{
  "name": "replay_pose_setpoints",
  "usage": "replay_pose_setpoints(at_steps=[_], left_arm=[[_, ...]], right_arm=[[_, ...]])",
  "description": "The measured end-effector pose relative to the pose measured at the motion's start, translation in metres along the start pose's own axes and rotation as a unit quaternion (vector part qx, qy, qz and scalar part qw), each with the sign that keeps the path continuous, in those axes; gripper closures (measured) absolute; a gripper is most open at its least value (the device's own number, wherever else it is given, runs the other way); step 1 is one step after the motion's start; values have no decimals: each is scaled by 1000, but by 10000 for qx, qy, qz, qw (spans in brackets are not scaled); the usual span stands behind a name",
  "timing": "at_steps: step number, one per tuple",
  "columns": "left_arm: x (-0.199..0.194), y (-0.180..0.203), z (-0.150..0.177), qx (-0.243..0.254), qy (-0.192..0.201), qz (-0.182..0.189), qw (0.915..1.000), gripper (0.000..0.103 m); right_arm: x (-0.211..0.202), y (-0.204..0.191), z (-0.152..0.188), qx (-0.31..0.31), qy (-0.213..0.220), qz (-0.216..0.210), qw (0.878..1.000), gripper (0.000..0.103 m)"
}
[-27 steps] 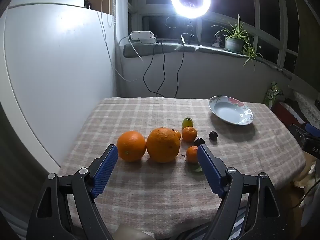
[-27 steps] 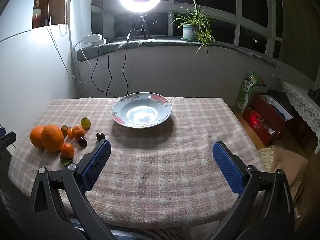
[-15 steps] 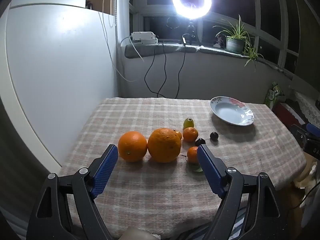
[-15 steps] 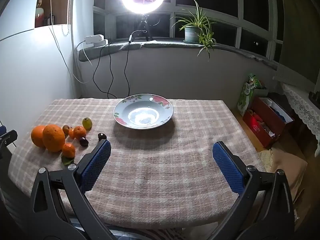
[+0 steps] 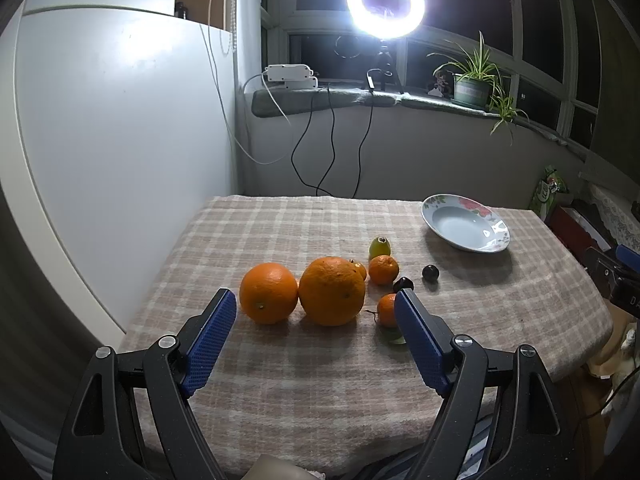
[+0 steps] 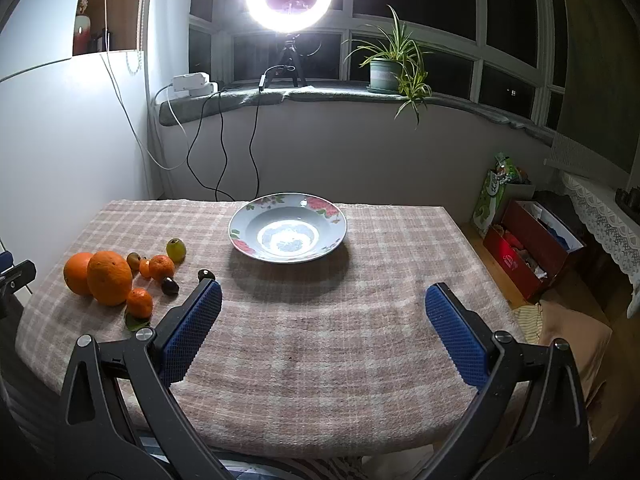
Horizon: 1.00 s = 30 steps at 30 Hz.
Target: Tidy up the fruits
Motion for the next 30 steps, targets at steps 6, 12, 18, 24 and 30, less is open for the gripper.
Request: replay_pose_setpoints(at_steps=[6,12,18,24,30], left_arm=[[0,1,0,1,2,-6,10000,21],[0,1,1,3,3,-9,10000,21],[0,-1,0,16,32,8,10000,21],[0,0,0,48,13,16,10000,21],[0,2,-1,57,15,13,10000,21]], right_arm=[[0,0,1,1,6,4,10000,0],[0,-1,1,-7,-1,2,10000,0],[1,-2,1,-7,-2,4,10000,0],[0,-3,2,-9,-12,7,10000,0],[0,-3,2,-11,-5,7,10000,0]])
Point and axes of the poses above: each gripper's, at about its wrist camera, not at the fingertips, and x roughly the way its jaws point, y to its right, z to its underside, the point moved 2 cm from there along x, roughly the way its jaws point, and after that the axes turned 10 degrees about x, right-handed, at the moved point
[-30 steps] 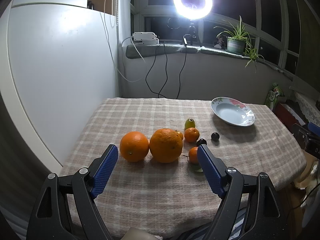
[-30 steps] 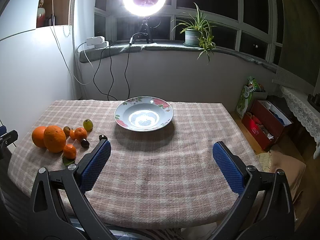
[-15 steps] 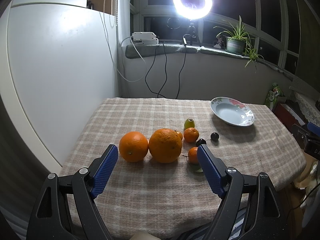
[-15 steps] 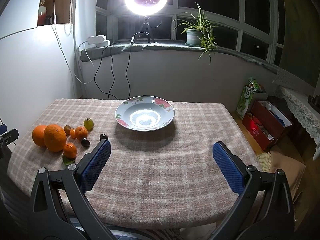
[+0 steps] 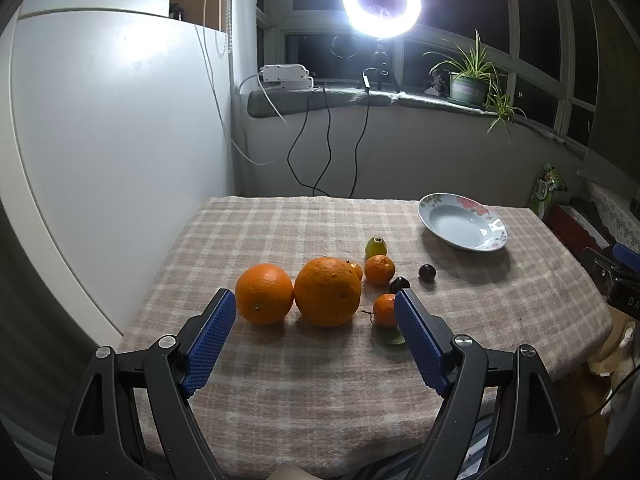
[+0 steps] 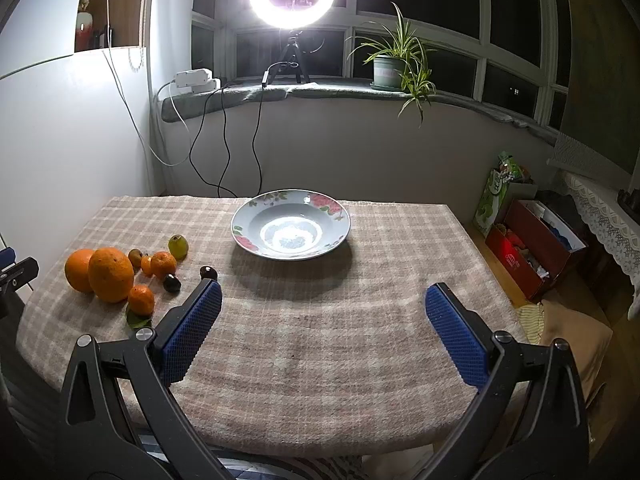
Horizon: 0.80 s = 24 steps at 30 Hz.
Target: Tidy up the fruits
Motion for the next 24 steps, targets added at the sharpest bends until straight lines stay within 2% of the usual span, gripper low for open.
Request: replay_pose_setpoints(at_steps=[24], left_arm=[[3,4,1,5,-32,27,10000,21]], right_arm=[[9,-1,6,-46,-138,-115,9998,0]])
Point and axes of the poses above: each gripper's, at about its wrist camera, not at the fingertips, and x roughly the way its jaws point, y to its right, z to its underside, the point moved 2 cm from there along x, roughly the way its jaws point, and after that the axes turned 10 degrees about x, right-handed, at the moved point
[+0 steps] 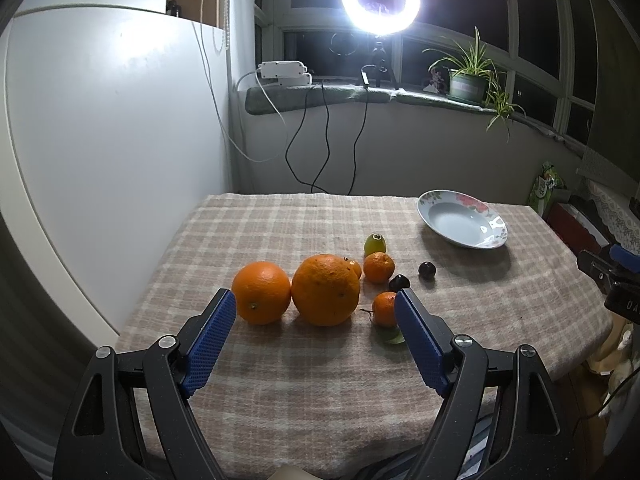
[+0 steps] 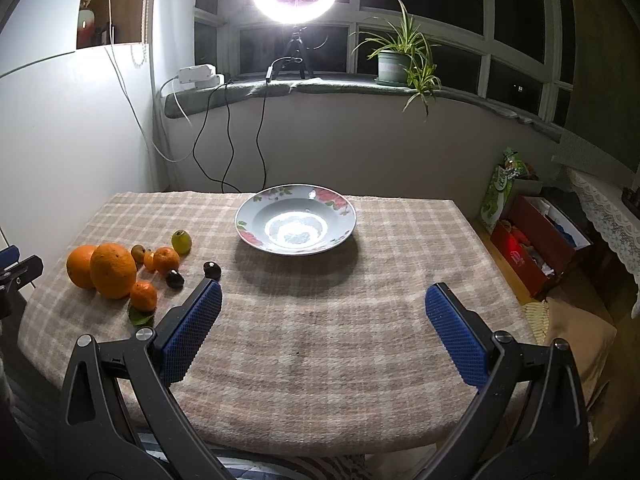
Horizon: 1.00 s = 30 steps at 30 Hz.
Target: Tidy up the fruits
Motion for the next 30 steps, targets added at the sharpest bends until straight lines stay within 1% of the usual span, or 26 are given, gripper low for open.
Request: replay_pose_setpoints(at_steps=[10,14,20,23,27,30], left_arm=[[11,-8,5,-80,-91,14,9999,21],[16,-16,9,-174,-159,23,9997,21],[28,-37,21,-537,-350,85,9979,21],[33,-45,25,-663,-413,98,9969,21],[38,-55,30,-873,-437,290,9948,22],[42,-53,33,-882,-439,401,9943,22]], right_arm=[[8,-11,1,-166,-78,-155,9997,0],[12,-22,-2,-340,-81,-371,9987,0],[26,-46,-8,-557,-296,-1053,9924,0],[36,-65,-8,-703,-406,-1316,9880,0],[51,-91,-9,-861,-700,-1767,9780,0],[66,-112,-11,-952,-974,-2090,9684,0]])
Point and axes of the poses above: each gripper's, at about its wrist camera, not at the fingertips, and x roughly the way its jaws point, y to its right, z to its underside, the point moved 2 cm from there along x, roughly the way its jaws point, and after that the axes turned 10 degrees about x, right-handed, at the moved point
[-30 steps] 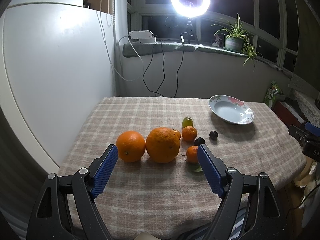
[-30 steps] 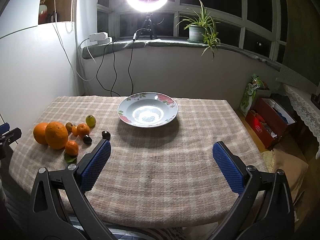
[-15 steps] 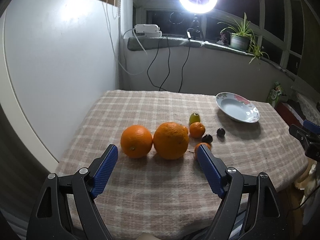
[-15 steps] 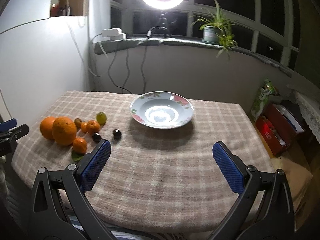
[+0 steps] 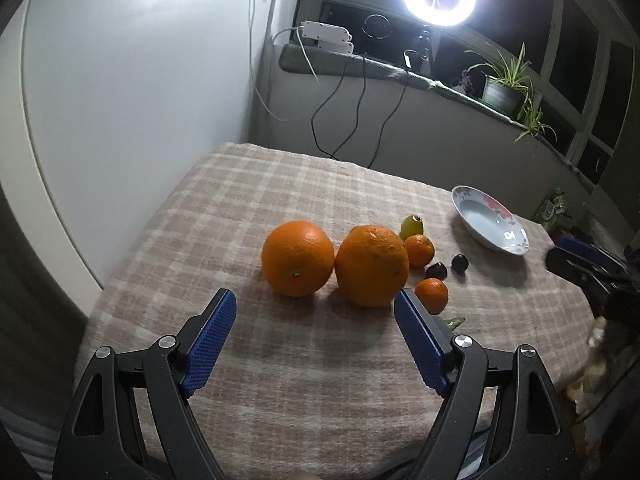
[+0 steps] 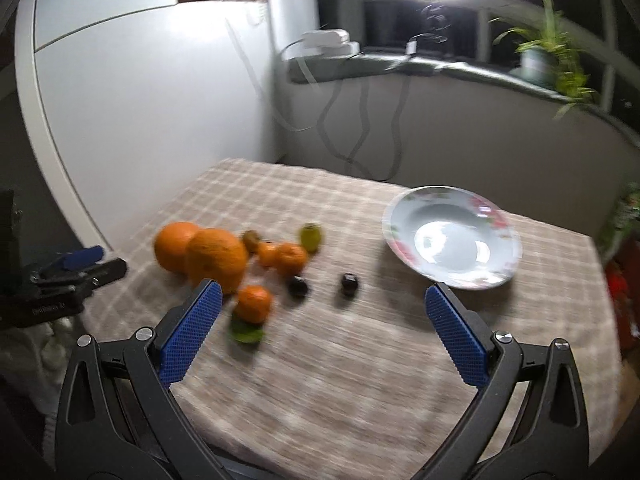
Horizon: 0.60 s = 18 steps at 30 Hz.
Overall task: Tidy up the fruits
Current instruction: 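Move the open right gripper around the first large orange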
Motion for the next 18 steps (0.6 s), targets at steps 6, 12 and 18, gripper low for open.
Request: replay_pose_setpoints(at_steps=[6,12,18], left_arm=[[13,11,6,-96,-140,420,9990,23],[31,20,11,-284,-298,790,9960,28],[46,25,10,-458,-349,1026,9931,35]], right_arm=[[38,-23,-18,-193,-410,-554,9974,0],[73,-44,-32,-456,-945,-1126,9881,0],[111,-53,-36,-458,-1495,-1490,9764,9]])
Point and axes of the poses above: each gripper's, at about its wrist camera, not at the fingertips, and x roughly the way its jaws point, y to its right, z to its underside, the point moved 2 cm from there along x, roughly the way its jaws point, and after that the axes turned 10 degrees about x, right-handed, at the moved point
